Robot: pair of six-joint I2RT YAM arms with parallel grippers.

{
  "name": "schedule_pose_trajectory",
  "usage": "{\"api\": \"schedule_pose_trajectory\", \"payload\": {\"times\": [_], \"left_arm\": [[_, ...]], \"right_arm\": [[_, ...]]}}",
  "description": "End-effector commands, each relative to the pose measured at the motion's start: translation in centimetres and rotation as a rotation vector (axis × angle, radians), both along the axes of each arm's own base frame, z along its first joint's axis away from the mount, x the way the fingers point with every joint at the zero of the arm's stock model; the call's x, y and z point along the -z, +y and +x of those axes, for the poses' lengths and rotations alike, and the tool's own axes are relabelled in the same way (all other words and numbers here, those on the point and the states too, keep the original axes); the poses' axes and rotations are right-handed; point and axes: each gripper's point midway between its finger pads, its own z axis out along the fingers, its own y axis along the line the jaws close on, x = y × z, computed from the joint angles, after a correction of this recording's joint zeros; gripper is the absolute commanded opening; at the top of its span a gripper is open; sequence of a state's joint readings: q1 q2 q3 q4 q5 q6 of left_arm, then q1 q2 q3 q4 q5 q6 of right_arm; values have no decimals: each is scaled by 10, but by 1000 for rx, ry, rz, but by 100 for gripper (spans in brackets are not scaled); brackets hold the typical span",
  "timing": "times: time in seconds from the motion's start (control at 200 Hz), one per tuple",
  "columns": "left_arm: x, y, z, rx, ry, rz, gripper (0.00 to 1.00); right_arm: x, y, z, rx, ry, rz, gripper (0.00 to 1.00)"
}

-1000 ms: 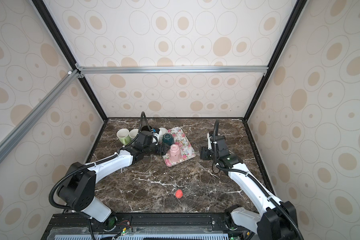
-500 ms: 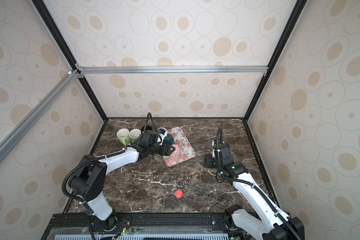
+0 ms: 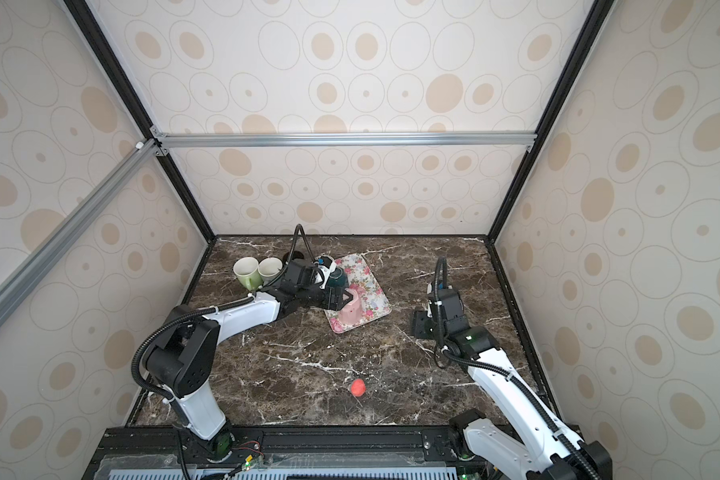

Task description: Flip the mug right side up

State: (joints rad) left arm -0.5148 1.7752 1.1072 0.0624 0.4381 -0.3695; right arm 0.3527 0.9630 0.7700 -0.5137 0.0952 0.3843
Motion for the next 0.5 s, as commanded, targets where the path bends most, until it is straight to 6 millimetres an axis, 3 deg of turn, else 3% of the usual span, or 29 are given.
{"api": "schedule_pose_trajectory", "payload": {"times": [0.0,0.33,0.495], "left_arm": [[12,-2,-6,30,24,5,89],[13,-15,-19,87,59,-54,88],[13,-14,-23,72,71,-48,88]], "right_arm": [[-8,-8,-3,35,-10,-9,68],[-7,-9,0,46,-16,-11,68],[-4,17,5,-31,-1,97,68]]}}
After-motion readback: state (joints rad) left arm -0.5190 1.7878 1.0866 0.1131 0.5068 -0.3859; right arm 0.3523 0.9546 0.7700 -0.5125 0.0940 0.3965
